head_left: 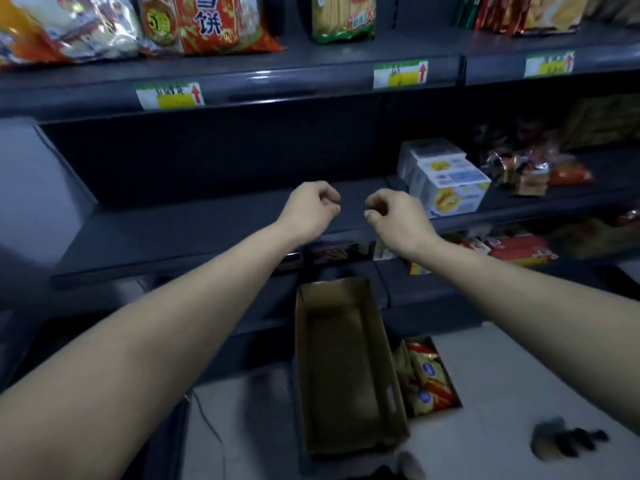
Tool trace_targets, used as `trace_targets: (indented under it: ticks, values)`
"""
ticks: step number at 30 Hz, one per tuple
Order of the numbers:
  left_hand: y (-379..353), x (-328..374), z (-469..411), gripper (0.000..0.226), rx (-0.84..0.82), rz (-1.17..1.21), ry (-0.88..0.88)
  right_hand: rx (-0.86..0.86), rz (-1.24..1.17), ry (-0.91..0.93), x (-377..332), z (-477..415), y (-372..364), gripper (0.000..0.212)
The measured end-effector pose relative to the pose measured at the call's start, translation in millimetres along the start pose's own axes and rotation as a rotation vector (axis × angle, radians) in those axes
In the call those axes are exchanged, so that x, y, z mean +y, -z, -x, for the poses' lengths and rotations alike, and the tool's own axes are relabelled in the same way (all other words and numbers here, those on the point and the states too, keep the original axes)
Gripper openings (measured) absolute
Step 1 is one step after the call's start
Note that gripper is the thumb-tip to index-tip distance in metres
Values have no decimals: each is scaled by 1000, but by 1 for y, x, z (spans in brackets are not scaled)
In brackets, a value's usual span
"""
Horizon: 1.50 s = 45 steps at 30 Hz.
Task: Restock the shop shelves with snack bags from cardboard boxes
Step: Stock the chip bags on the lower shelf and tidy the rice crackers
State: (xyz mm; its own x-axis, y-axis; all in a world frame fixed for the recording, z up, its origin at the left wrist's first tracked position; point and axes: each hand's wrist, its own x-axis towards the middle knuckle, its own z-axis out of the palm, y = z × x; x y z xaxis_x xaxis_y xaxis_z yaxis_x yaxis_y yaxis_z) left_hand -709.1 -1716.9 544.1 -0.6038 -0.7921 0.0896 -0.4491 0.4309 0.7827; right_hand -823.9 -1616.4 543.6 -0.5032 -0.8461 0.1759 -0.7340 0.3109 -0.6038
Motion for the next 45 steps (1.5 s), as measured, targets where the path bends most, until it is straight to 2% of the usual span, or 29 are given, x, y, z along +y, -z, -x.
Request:
trace_targets:
  ticks: [5, 10, 13, 15, 20, 26, 30, 34, 37, 42, 45]
  values:
    - [-19, -33, 28, 19, -79, 4, 108, -120, 92, -86, 20, 33, -24, 23]
    - [-37, -59, 49, 16, -152, -23, 182, -330, 188, -156, 45, 48, -52, 29]
    - [-49, -82, 61, 14, -179, -38, 222, -422, 177, -196, 61, 58, -71, 38]
    - [-58, -97, 68, 21, -203, -74, 258, -459, 169, -215, 72, 65, -83, 36]
    - [-88, -130, 86, 26, -224, -139, 387, -578, 180, -213, 99, 80, -106, 37]
    - [-134, -166, 112, 28, -198, -179, 529, -682, 220, -235, 151, 101, -131, 48]
    - [-159, -182, 126, 29, -185, -223, 585, -723, 206, -262, 187, 111, -148, 37]
    - [-178, -195, 133, 27, -199, -304, 632, -733, 163, -312, 210, 120, -163, 40]
    - [-192, -210, 134, 37, -223, -385, 682, -733, 171, -335, 219, 125, -173, 42]
    - [-205, -230, 138, 52, -190, -453, 741, -697, 145, -485, 227, 134, -192, 43]
    - [-208, -248, 140, 45, -193, -408, 783, -691, 136, -520, 230, 141, -202, 37]
